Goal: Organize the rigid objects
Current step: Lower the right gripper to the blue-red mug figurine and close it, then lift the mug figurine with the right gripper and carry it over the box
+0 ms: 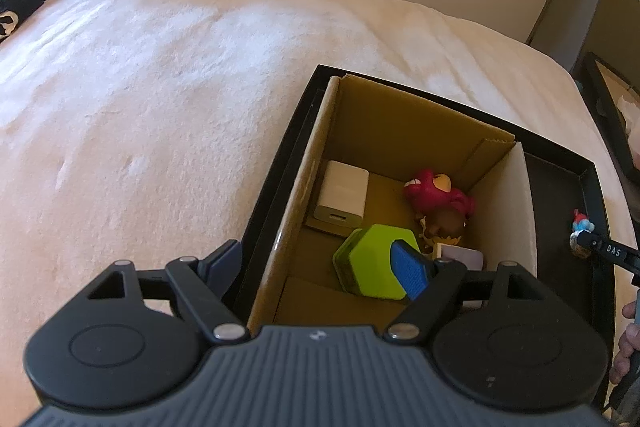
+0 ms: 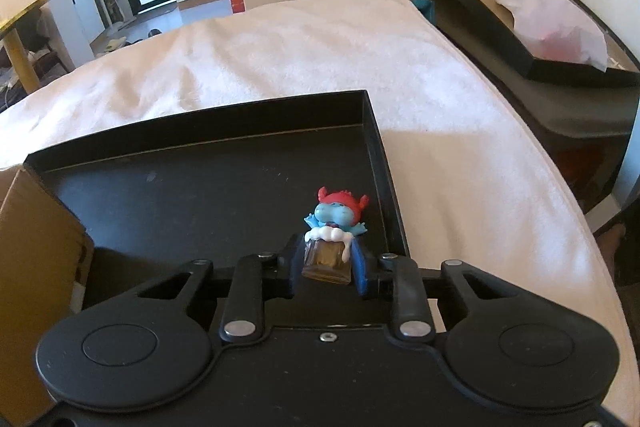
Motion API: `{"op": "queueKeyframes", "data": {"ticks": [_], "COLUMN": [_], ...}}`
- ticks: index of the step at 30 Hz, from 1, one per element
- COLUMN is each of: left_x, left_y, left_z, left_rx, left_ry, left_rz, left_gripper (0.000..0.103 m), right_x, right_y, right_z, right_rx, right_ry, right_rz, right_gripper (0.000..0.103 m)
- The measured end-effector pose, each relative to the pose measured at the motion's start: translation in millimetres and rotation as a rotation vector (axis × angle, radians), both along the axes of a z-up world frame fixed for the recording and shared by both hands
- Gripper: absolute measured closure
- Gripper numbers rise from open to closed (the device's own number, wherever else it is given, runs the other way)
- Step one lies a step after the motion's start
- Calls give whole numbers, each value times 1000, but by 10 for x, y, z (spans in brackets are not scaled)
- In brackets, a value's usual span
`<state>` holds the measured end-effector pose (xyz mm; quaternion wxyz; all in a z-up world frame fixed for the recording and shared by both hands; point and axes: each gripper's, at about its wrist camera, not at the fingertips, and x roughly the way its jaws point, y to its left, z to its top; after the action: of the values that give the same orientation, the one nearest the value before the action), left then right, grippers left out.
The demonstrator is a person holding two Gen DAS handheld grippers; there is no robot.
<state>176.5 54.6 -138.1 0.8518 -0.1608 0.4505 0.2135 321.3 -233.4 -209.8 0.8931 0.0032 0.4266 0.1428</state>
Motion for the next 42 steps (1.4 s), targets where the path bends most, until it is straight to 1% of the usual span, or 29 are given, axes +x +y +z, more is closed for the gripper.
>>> {"op": "queueKeyframes", "data": {"ticks": [5, 11, 15, 18, 20, 22, 26, 32, 36, 37, 38, 39, 42], "left_x": [-23, -15, -14, -11, -6, -4, 10, 31, 26, 24, 22, 19, 1], "left_y": [-5, -1, 4, -2, -12, -18, -3, -4, 3, -3, -9, -17, -32], "left_z": [21, 24, 19, 20, 11, 0, -28, -50, -53, -46, -39, -31, -17], "left_rx": [2, 4, 5, 3, 1, -2, -9, -9, -15, -14, -11, -8, -1], "left_ry": [-1, 0, 4, 5, 6, 7, 8, 9, 11, 10, 9, 7, 6], "left_rz": [5, 0, 0, 0, -3, -6, 2, -1, 9, 9, 6, 3, -3], "left_gripper": [23, 23, 23, 23, 23, 23, 23, 23, 23, 23, 23, 23, 23], "right_x": [-136, -245, -250, -269, -277, -280, -246, -213, -239, -254, -271, -282, -268], "right_y": [-23, -10, -33, -58, -64, -57, 0, 168, 297, 342, 385, 415, 399], "right_z": [11, 20, 25, 53, 49, 19, -70, -91, -89, -95, -97, -95, -88], "right_rx": [44, 56, 71, 85, 98, 103, 87, 54, -3, -26, -49, -67, -54], "right_ry": [42, 64, 85, 62, 45, 35, 28, 18, 4, -6, -18, -27, -19], "right_rz": [30, 66, 119, 113, 98, 79, 57, 91, 67, 65, 72, 78, 75], "right_gripper": [81, 81, 81, 72, 53, 48, 48, 47, 47, 50, 60, 67, 67]}}
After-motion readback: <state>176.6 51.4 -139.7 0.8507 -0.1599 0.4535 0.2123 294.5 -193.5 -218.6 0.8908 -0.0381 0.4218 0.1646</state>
